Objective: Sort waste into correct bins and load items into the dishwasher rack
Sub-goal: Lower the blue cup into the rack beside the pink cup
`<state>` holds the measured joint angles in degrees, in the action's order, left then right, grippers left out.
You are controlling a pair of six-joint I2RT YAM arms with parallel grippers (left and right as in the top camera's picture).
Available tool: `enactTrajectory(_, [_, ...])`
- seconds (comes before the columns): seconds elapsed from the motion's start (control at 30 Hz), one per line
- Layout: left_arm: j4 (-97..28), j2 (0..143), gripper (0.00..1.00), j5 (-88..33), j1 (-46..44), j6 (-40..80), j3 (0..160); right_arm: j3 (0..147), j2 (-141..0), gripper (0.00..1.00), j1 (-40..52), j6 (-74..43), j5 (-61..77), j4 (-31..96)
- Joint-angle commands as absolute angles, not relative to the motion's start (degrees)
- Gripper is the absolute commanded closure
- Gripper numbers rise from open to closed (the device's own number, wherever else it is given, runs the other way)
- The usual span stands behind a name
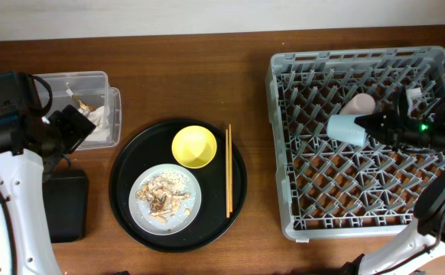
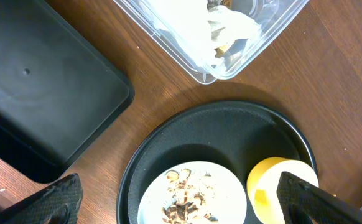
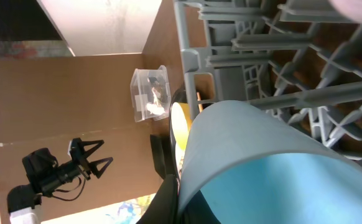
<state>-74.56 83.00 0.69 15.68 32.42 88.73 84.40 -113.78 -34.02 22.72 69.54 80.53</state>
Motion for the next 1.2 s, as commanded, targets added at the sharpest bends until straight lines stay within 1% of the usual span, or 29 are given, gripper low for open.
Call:
enactTrajectory(0.0, [-74.7, 83.0, 0.01, 0.9, 15.8, 32.8, 88.9, 83.8, -115.7, 0.96, -33.8, 23.6, 71.1, 80.4])
enactTrajectory(0.13, [-74.7, 83.0, 0.01, 0.9, 15.8, 32.8, 88.9, 83.8, -117.3, 0.96, -33.8, 23.6, 69.8, 80.0])
enactTrajectory(0.3, [-74.7, 83.0, 0.01, 0.9, 15.8, 32.8, 88.9, 83.8, -119.0, 0.96, -33.8, 23.5, 64.0, 80.0])
enactTrajectory(0.47, [-74.7, 83.0, 0.01, 0.9, 15.8, 32.8, 88.9, 84.5, -119.0, 0.96, -35.6, 17.5, 53.0, 79.4])
enactTrajectory(0.67, [-74.7, 83.0, 0.01, 0.9, 15.8, 32.8, 88.9, 87.2, -118.7, 0.96, -39.9, 14.0, 45.5, 80.2])
enactTrajectory(0.73, [-74.7, 83.0, 0.01, 0.9, 15.8, 32.8, 88.9, 87.3, -118.6, 0.95, -40.6, 14.0, 45.4, 80.8])
enactTrajectory(0.77, [-74.7, 83.0, 0.01, 0.9, 15.8, 32.8, 88.9, 87.2, -118.6, 0.92, -40.6, 14.0, 45.4, 80.7])
enactTrajectory(0.87, [-74.7, 83.0, 0.01, 0.9, 15.8, 32.8, 88.9, 87.2, -118.6, 0.96, -40.5, 14.2, 47.4, 81.1])
enactTrajectory(1.03, [-74.7, 83.0, 0.00, 0.9, 15.8, 32.8, 88.9, 87.2, -118.6, 0.96, -40.5, 25.0, 61.9, 87.6])
enactTrajectory(1.17, [-74.7, 83.0, 0.01, 0.9, 15.8, 32.8, 88.9, 87.2, -118.6, 0.96, -38.9, 30.1, 62.9, 91.5])
